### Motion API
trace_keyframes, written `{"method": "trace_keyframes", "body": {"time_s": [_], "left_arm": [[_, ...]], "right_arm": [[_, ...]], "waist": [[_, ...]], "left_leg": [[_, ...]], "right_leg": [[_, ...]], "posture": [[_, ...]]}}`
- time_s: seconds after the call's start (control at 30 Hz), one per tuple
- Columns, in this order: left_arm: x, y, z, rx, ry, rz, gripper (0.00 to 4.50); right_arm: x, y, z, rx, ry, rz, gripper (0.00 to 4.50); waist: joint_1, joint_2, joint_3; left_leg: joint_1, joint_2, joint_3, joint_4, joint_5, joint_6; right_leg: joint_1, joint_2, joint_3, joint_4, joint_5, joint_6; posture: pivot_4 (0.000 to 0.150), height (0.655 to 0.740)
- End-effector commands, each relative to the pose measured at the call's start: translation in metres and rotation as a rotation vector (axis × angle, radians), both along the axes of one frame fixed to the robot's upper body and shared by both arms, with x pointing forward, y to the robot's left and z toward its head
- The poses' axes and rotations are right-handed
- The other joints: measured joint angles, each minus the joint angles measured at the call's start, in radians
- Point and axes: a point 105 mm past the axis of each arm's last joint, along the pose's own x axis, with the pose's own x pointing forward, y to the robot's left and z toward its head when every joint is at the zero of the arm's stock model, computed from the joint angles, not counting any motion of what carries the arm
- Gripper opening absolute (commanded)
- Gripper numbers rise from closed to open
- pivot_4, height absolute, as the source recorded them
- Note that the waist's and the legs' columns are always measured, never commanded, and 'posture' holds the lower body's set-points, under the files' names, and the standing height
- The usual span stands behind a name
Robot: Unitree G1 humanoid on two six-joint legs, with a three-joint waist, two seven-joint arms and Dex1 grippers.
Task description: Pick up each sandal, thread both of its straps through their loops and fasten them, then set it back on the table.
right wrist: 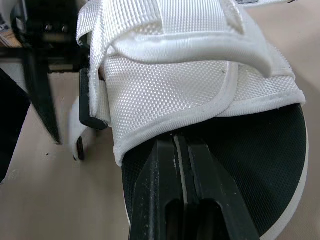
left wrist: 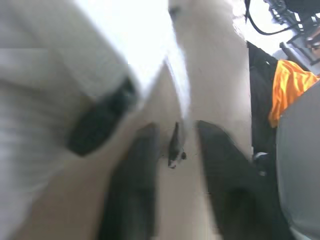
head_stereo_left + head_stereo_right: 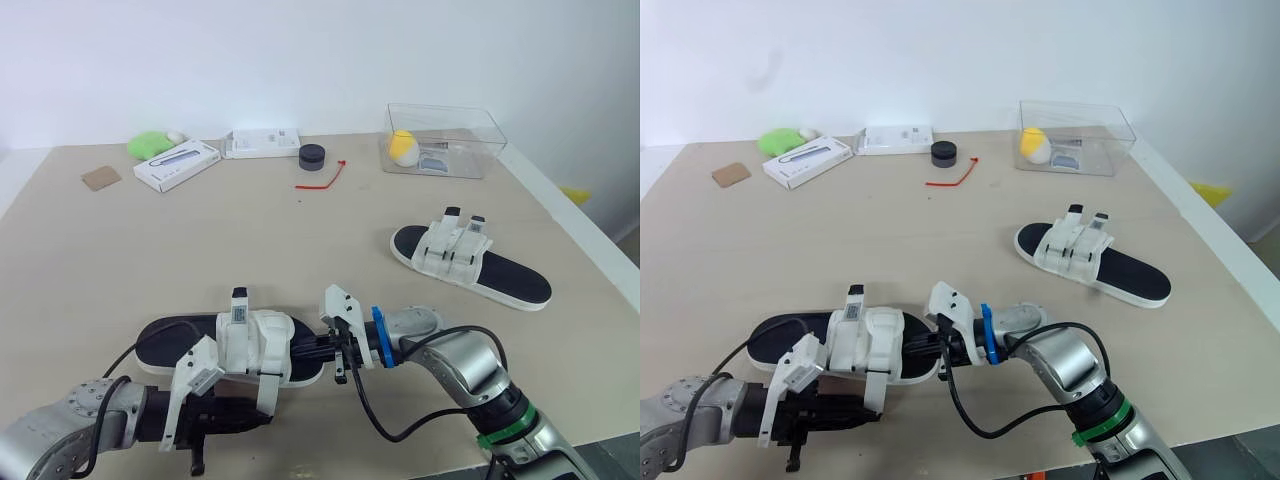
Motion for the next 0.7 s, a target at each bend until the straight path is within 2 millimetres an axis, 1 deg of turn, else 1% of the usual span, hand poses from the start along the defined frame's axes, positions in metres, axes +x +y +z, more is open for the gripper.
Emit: {"method": "trace_keyframes", "body": {"time_s": [0.03, 0.13, 0.17, 0.23, 0.27, 0.33, 0.4, 0.43, 0.5, 0.57, 0.63, 0.7], "left_arm": [[-0.007, 0.004, 0.008, 0.035, -0.080, -0.039, 2.93], [-0.011, 0.015, 0.006, 0.090, -0.107, -0.044, 4.29], [-0.011, 0.016, 0.006, 0.094, -0.118, -0.040, 4.47], [-0.011, 0.021, 0.008, 0.122, -0.174, -0.045, 4.47], [-0.010, 0.024, 0.009, 0.158, -0.243, -0.052, 4.47], [-0.006, 0.029, 0.009, 0.235, -0.426, -0.088, 4.47], [-0.004, 0.035, 0.001, 0.335, -0.653, -0.175, 4.47], [-0.006, 0.036, -0.004, 0.358, -0.724, -0.211, 4.47], [-0.002, 0.033, -0.003, 0.376, -0.896, -0.257, 4.47], [0.007, 0.030, 0.003, 0.392, -1.082, -0.273, 4.47], [0.009, 0.028, 0.002, 0.396, -1.177, -0.298, 4.47], [0.007, 0.025, -0.001, 0.398, -1.273, -0.353, 4.47]], "right_arm": [[-0.004, 0.000, -0.007, -0.027, 0.024, 0.010, 0.00], [-0.004, 0.000, -0.007, -0.027, 0.024, 0.008, 0.00], [-0.004, 0.000, -0.007, -0.027, 0.024, 0.008, 0.00], [-0.004, 0.000, -0.007, -0.027, 0.026, 0.005, 0.00], [-0.003, -0.002, -0.007, -0.029, 0.026, 0.004, 0.00], [-0.003, -0.003, -0.008, -0.030, 0.028, 0.003, 0.00], [-0.004, -0.003, -0.008, -0.031, 0.031, 0.009, 0.00], [-0.004, -0.002, -0.007, -0.031, 0.031, 0.014, 0.00], [-0.004, -0.002, -0.008, -0.033, 0.030, 0.018, 0.00], [-0.004, -0.003, -0.008, -0.035, 0.029, 0.018, 0.00], [-0.004, -0.003, -0.008, -0.037, 0.031, 0.017, 0.00], [-0.004, -0.004, -0.008, -0.040, 0.030, 0.014, 0.00]], "waist": [[0.000, 0.000, 0.000], [0.000, 0.001, 0.000], [0.001, 0.001, 0.000], [0.001, 0.000, 0.000], [0.000, 0.001, 0.000], [0.001, 0.001, 0.000], [0.002, 0.001, 0.000], [0.002, 0.001, 0.000], [0.002, 0.001, 0.000], [0.004, 0.001, 0.000], [0.007, 0.001, 0.000], [0.008, 0.001, 0.000]], "left_leg": [[0.000, 0.000, 0.000, 0.000, 0.000, 0.000], [0.000, 0.001, 0.000, 0.000, -0.001, 0.000], [0.000, 0.000, 0.000, 0.000, -0.001, 0.000], [0.000, 0.001, 0.000, 0.000, -0.001, 0.000], [0.000, 0.001, 0.000, 0.000, -0.001, 0.000], [0.001, 0.001, 0.000, 0.000, -0.001, 0.000], [0.001, 0.000, 0.001, 0.000, -0.001, 0.000], [0.000, 0.000, 0.001, 0.000, -0.001, 0.000], [0.000, 0.000, 0.002, 0.000, -0.001, 0.000], [0.000, -0.001, 0.002, 0.000, -0.001, 0.000], [0.000, -0.002, 0.002, 0.000, 0.000, 0.001], [0.000, -0.002, 0.002, 0.000, 0.000, 0.001]], "right_leg": [[0.000, 0.000, 0.000, 0.000, 0.000, 0.000], [0.000, 0.000, 0.000, 0.000, -0.001, -0.001], [0.000, 0.000, 0.000, 0.000, -0.001, -0.001], [0.000, 0.000, -0.001, 0.000, -0.001, -0.001], [0.000, 0.000, -0.001, 0.000, -0.001, -0.001], [0.000, 0.000, 0.000, 0.000, -0.001, -0.001], [0.000, -0.001, 0.000, 0.000, -0.001, -0.001], [0.000, -0.001, 0.000, 0.000, -0.001, -0.001], [0.000, -0.003, 0.000, 0.000, -0.001, -0.001], [0.000, -0.004, -0.001, 0.000, -0.001, -0.001], [0.001, -0.007, -0.002, 0.000, 0.000, 0.000], [0.001, -0.008, -0.003, 0.000, 0.001, 0.001]], "posture": [[0.150, 0.7400], [0.150, 0.7400], [0.150, 0.7400], [0.150, 0.7400], [0.150, 0.7400], [0.150, 0.7400], [0.150, 0.7400], [0.150, 0.7400], [0.150, 0.7400], [0.150, 0.7400], [0.150, 0.7400], [0.150, 0.7400]]}}
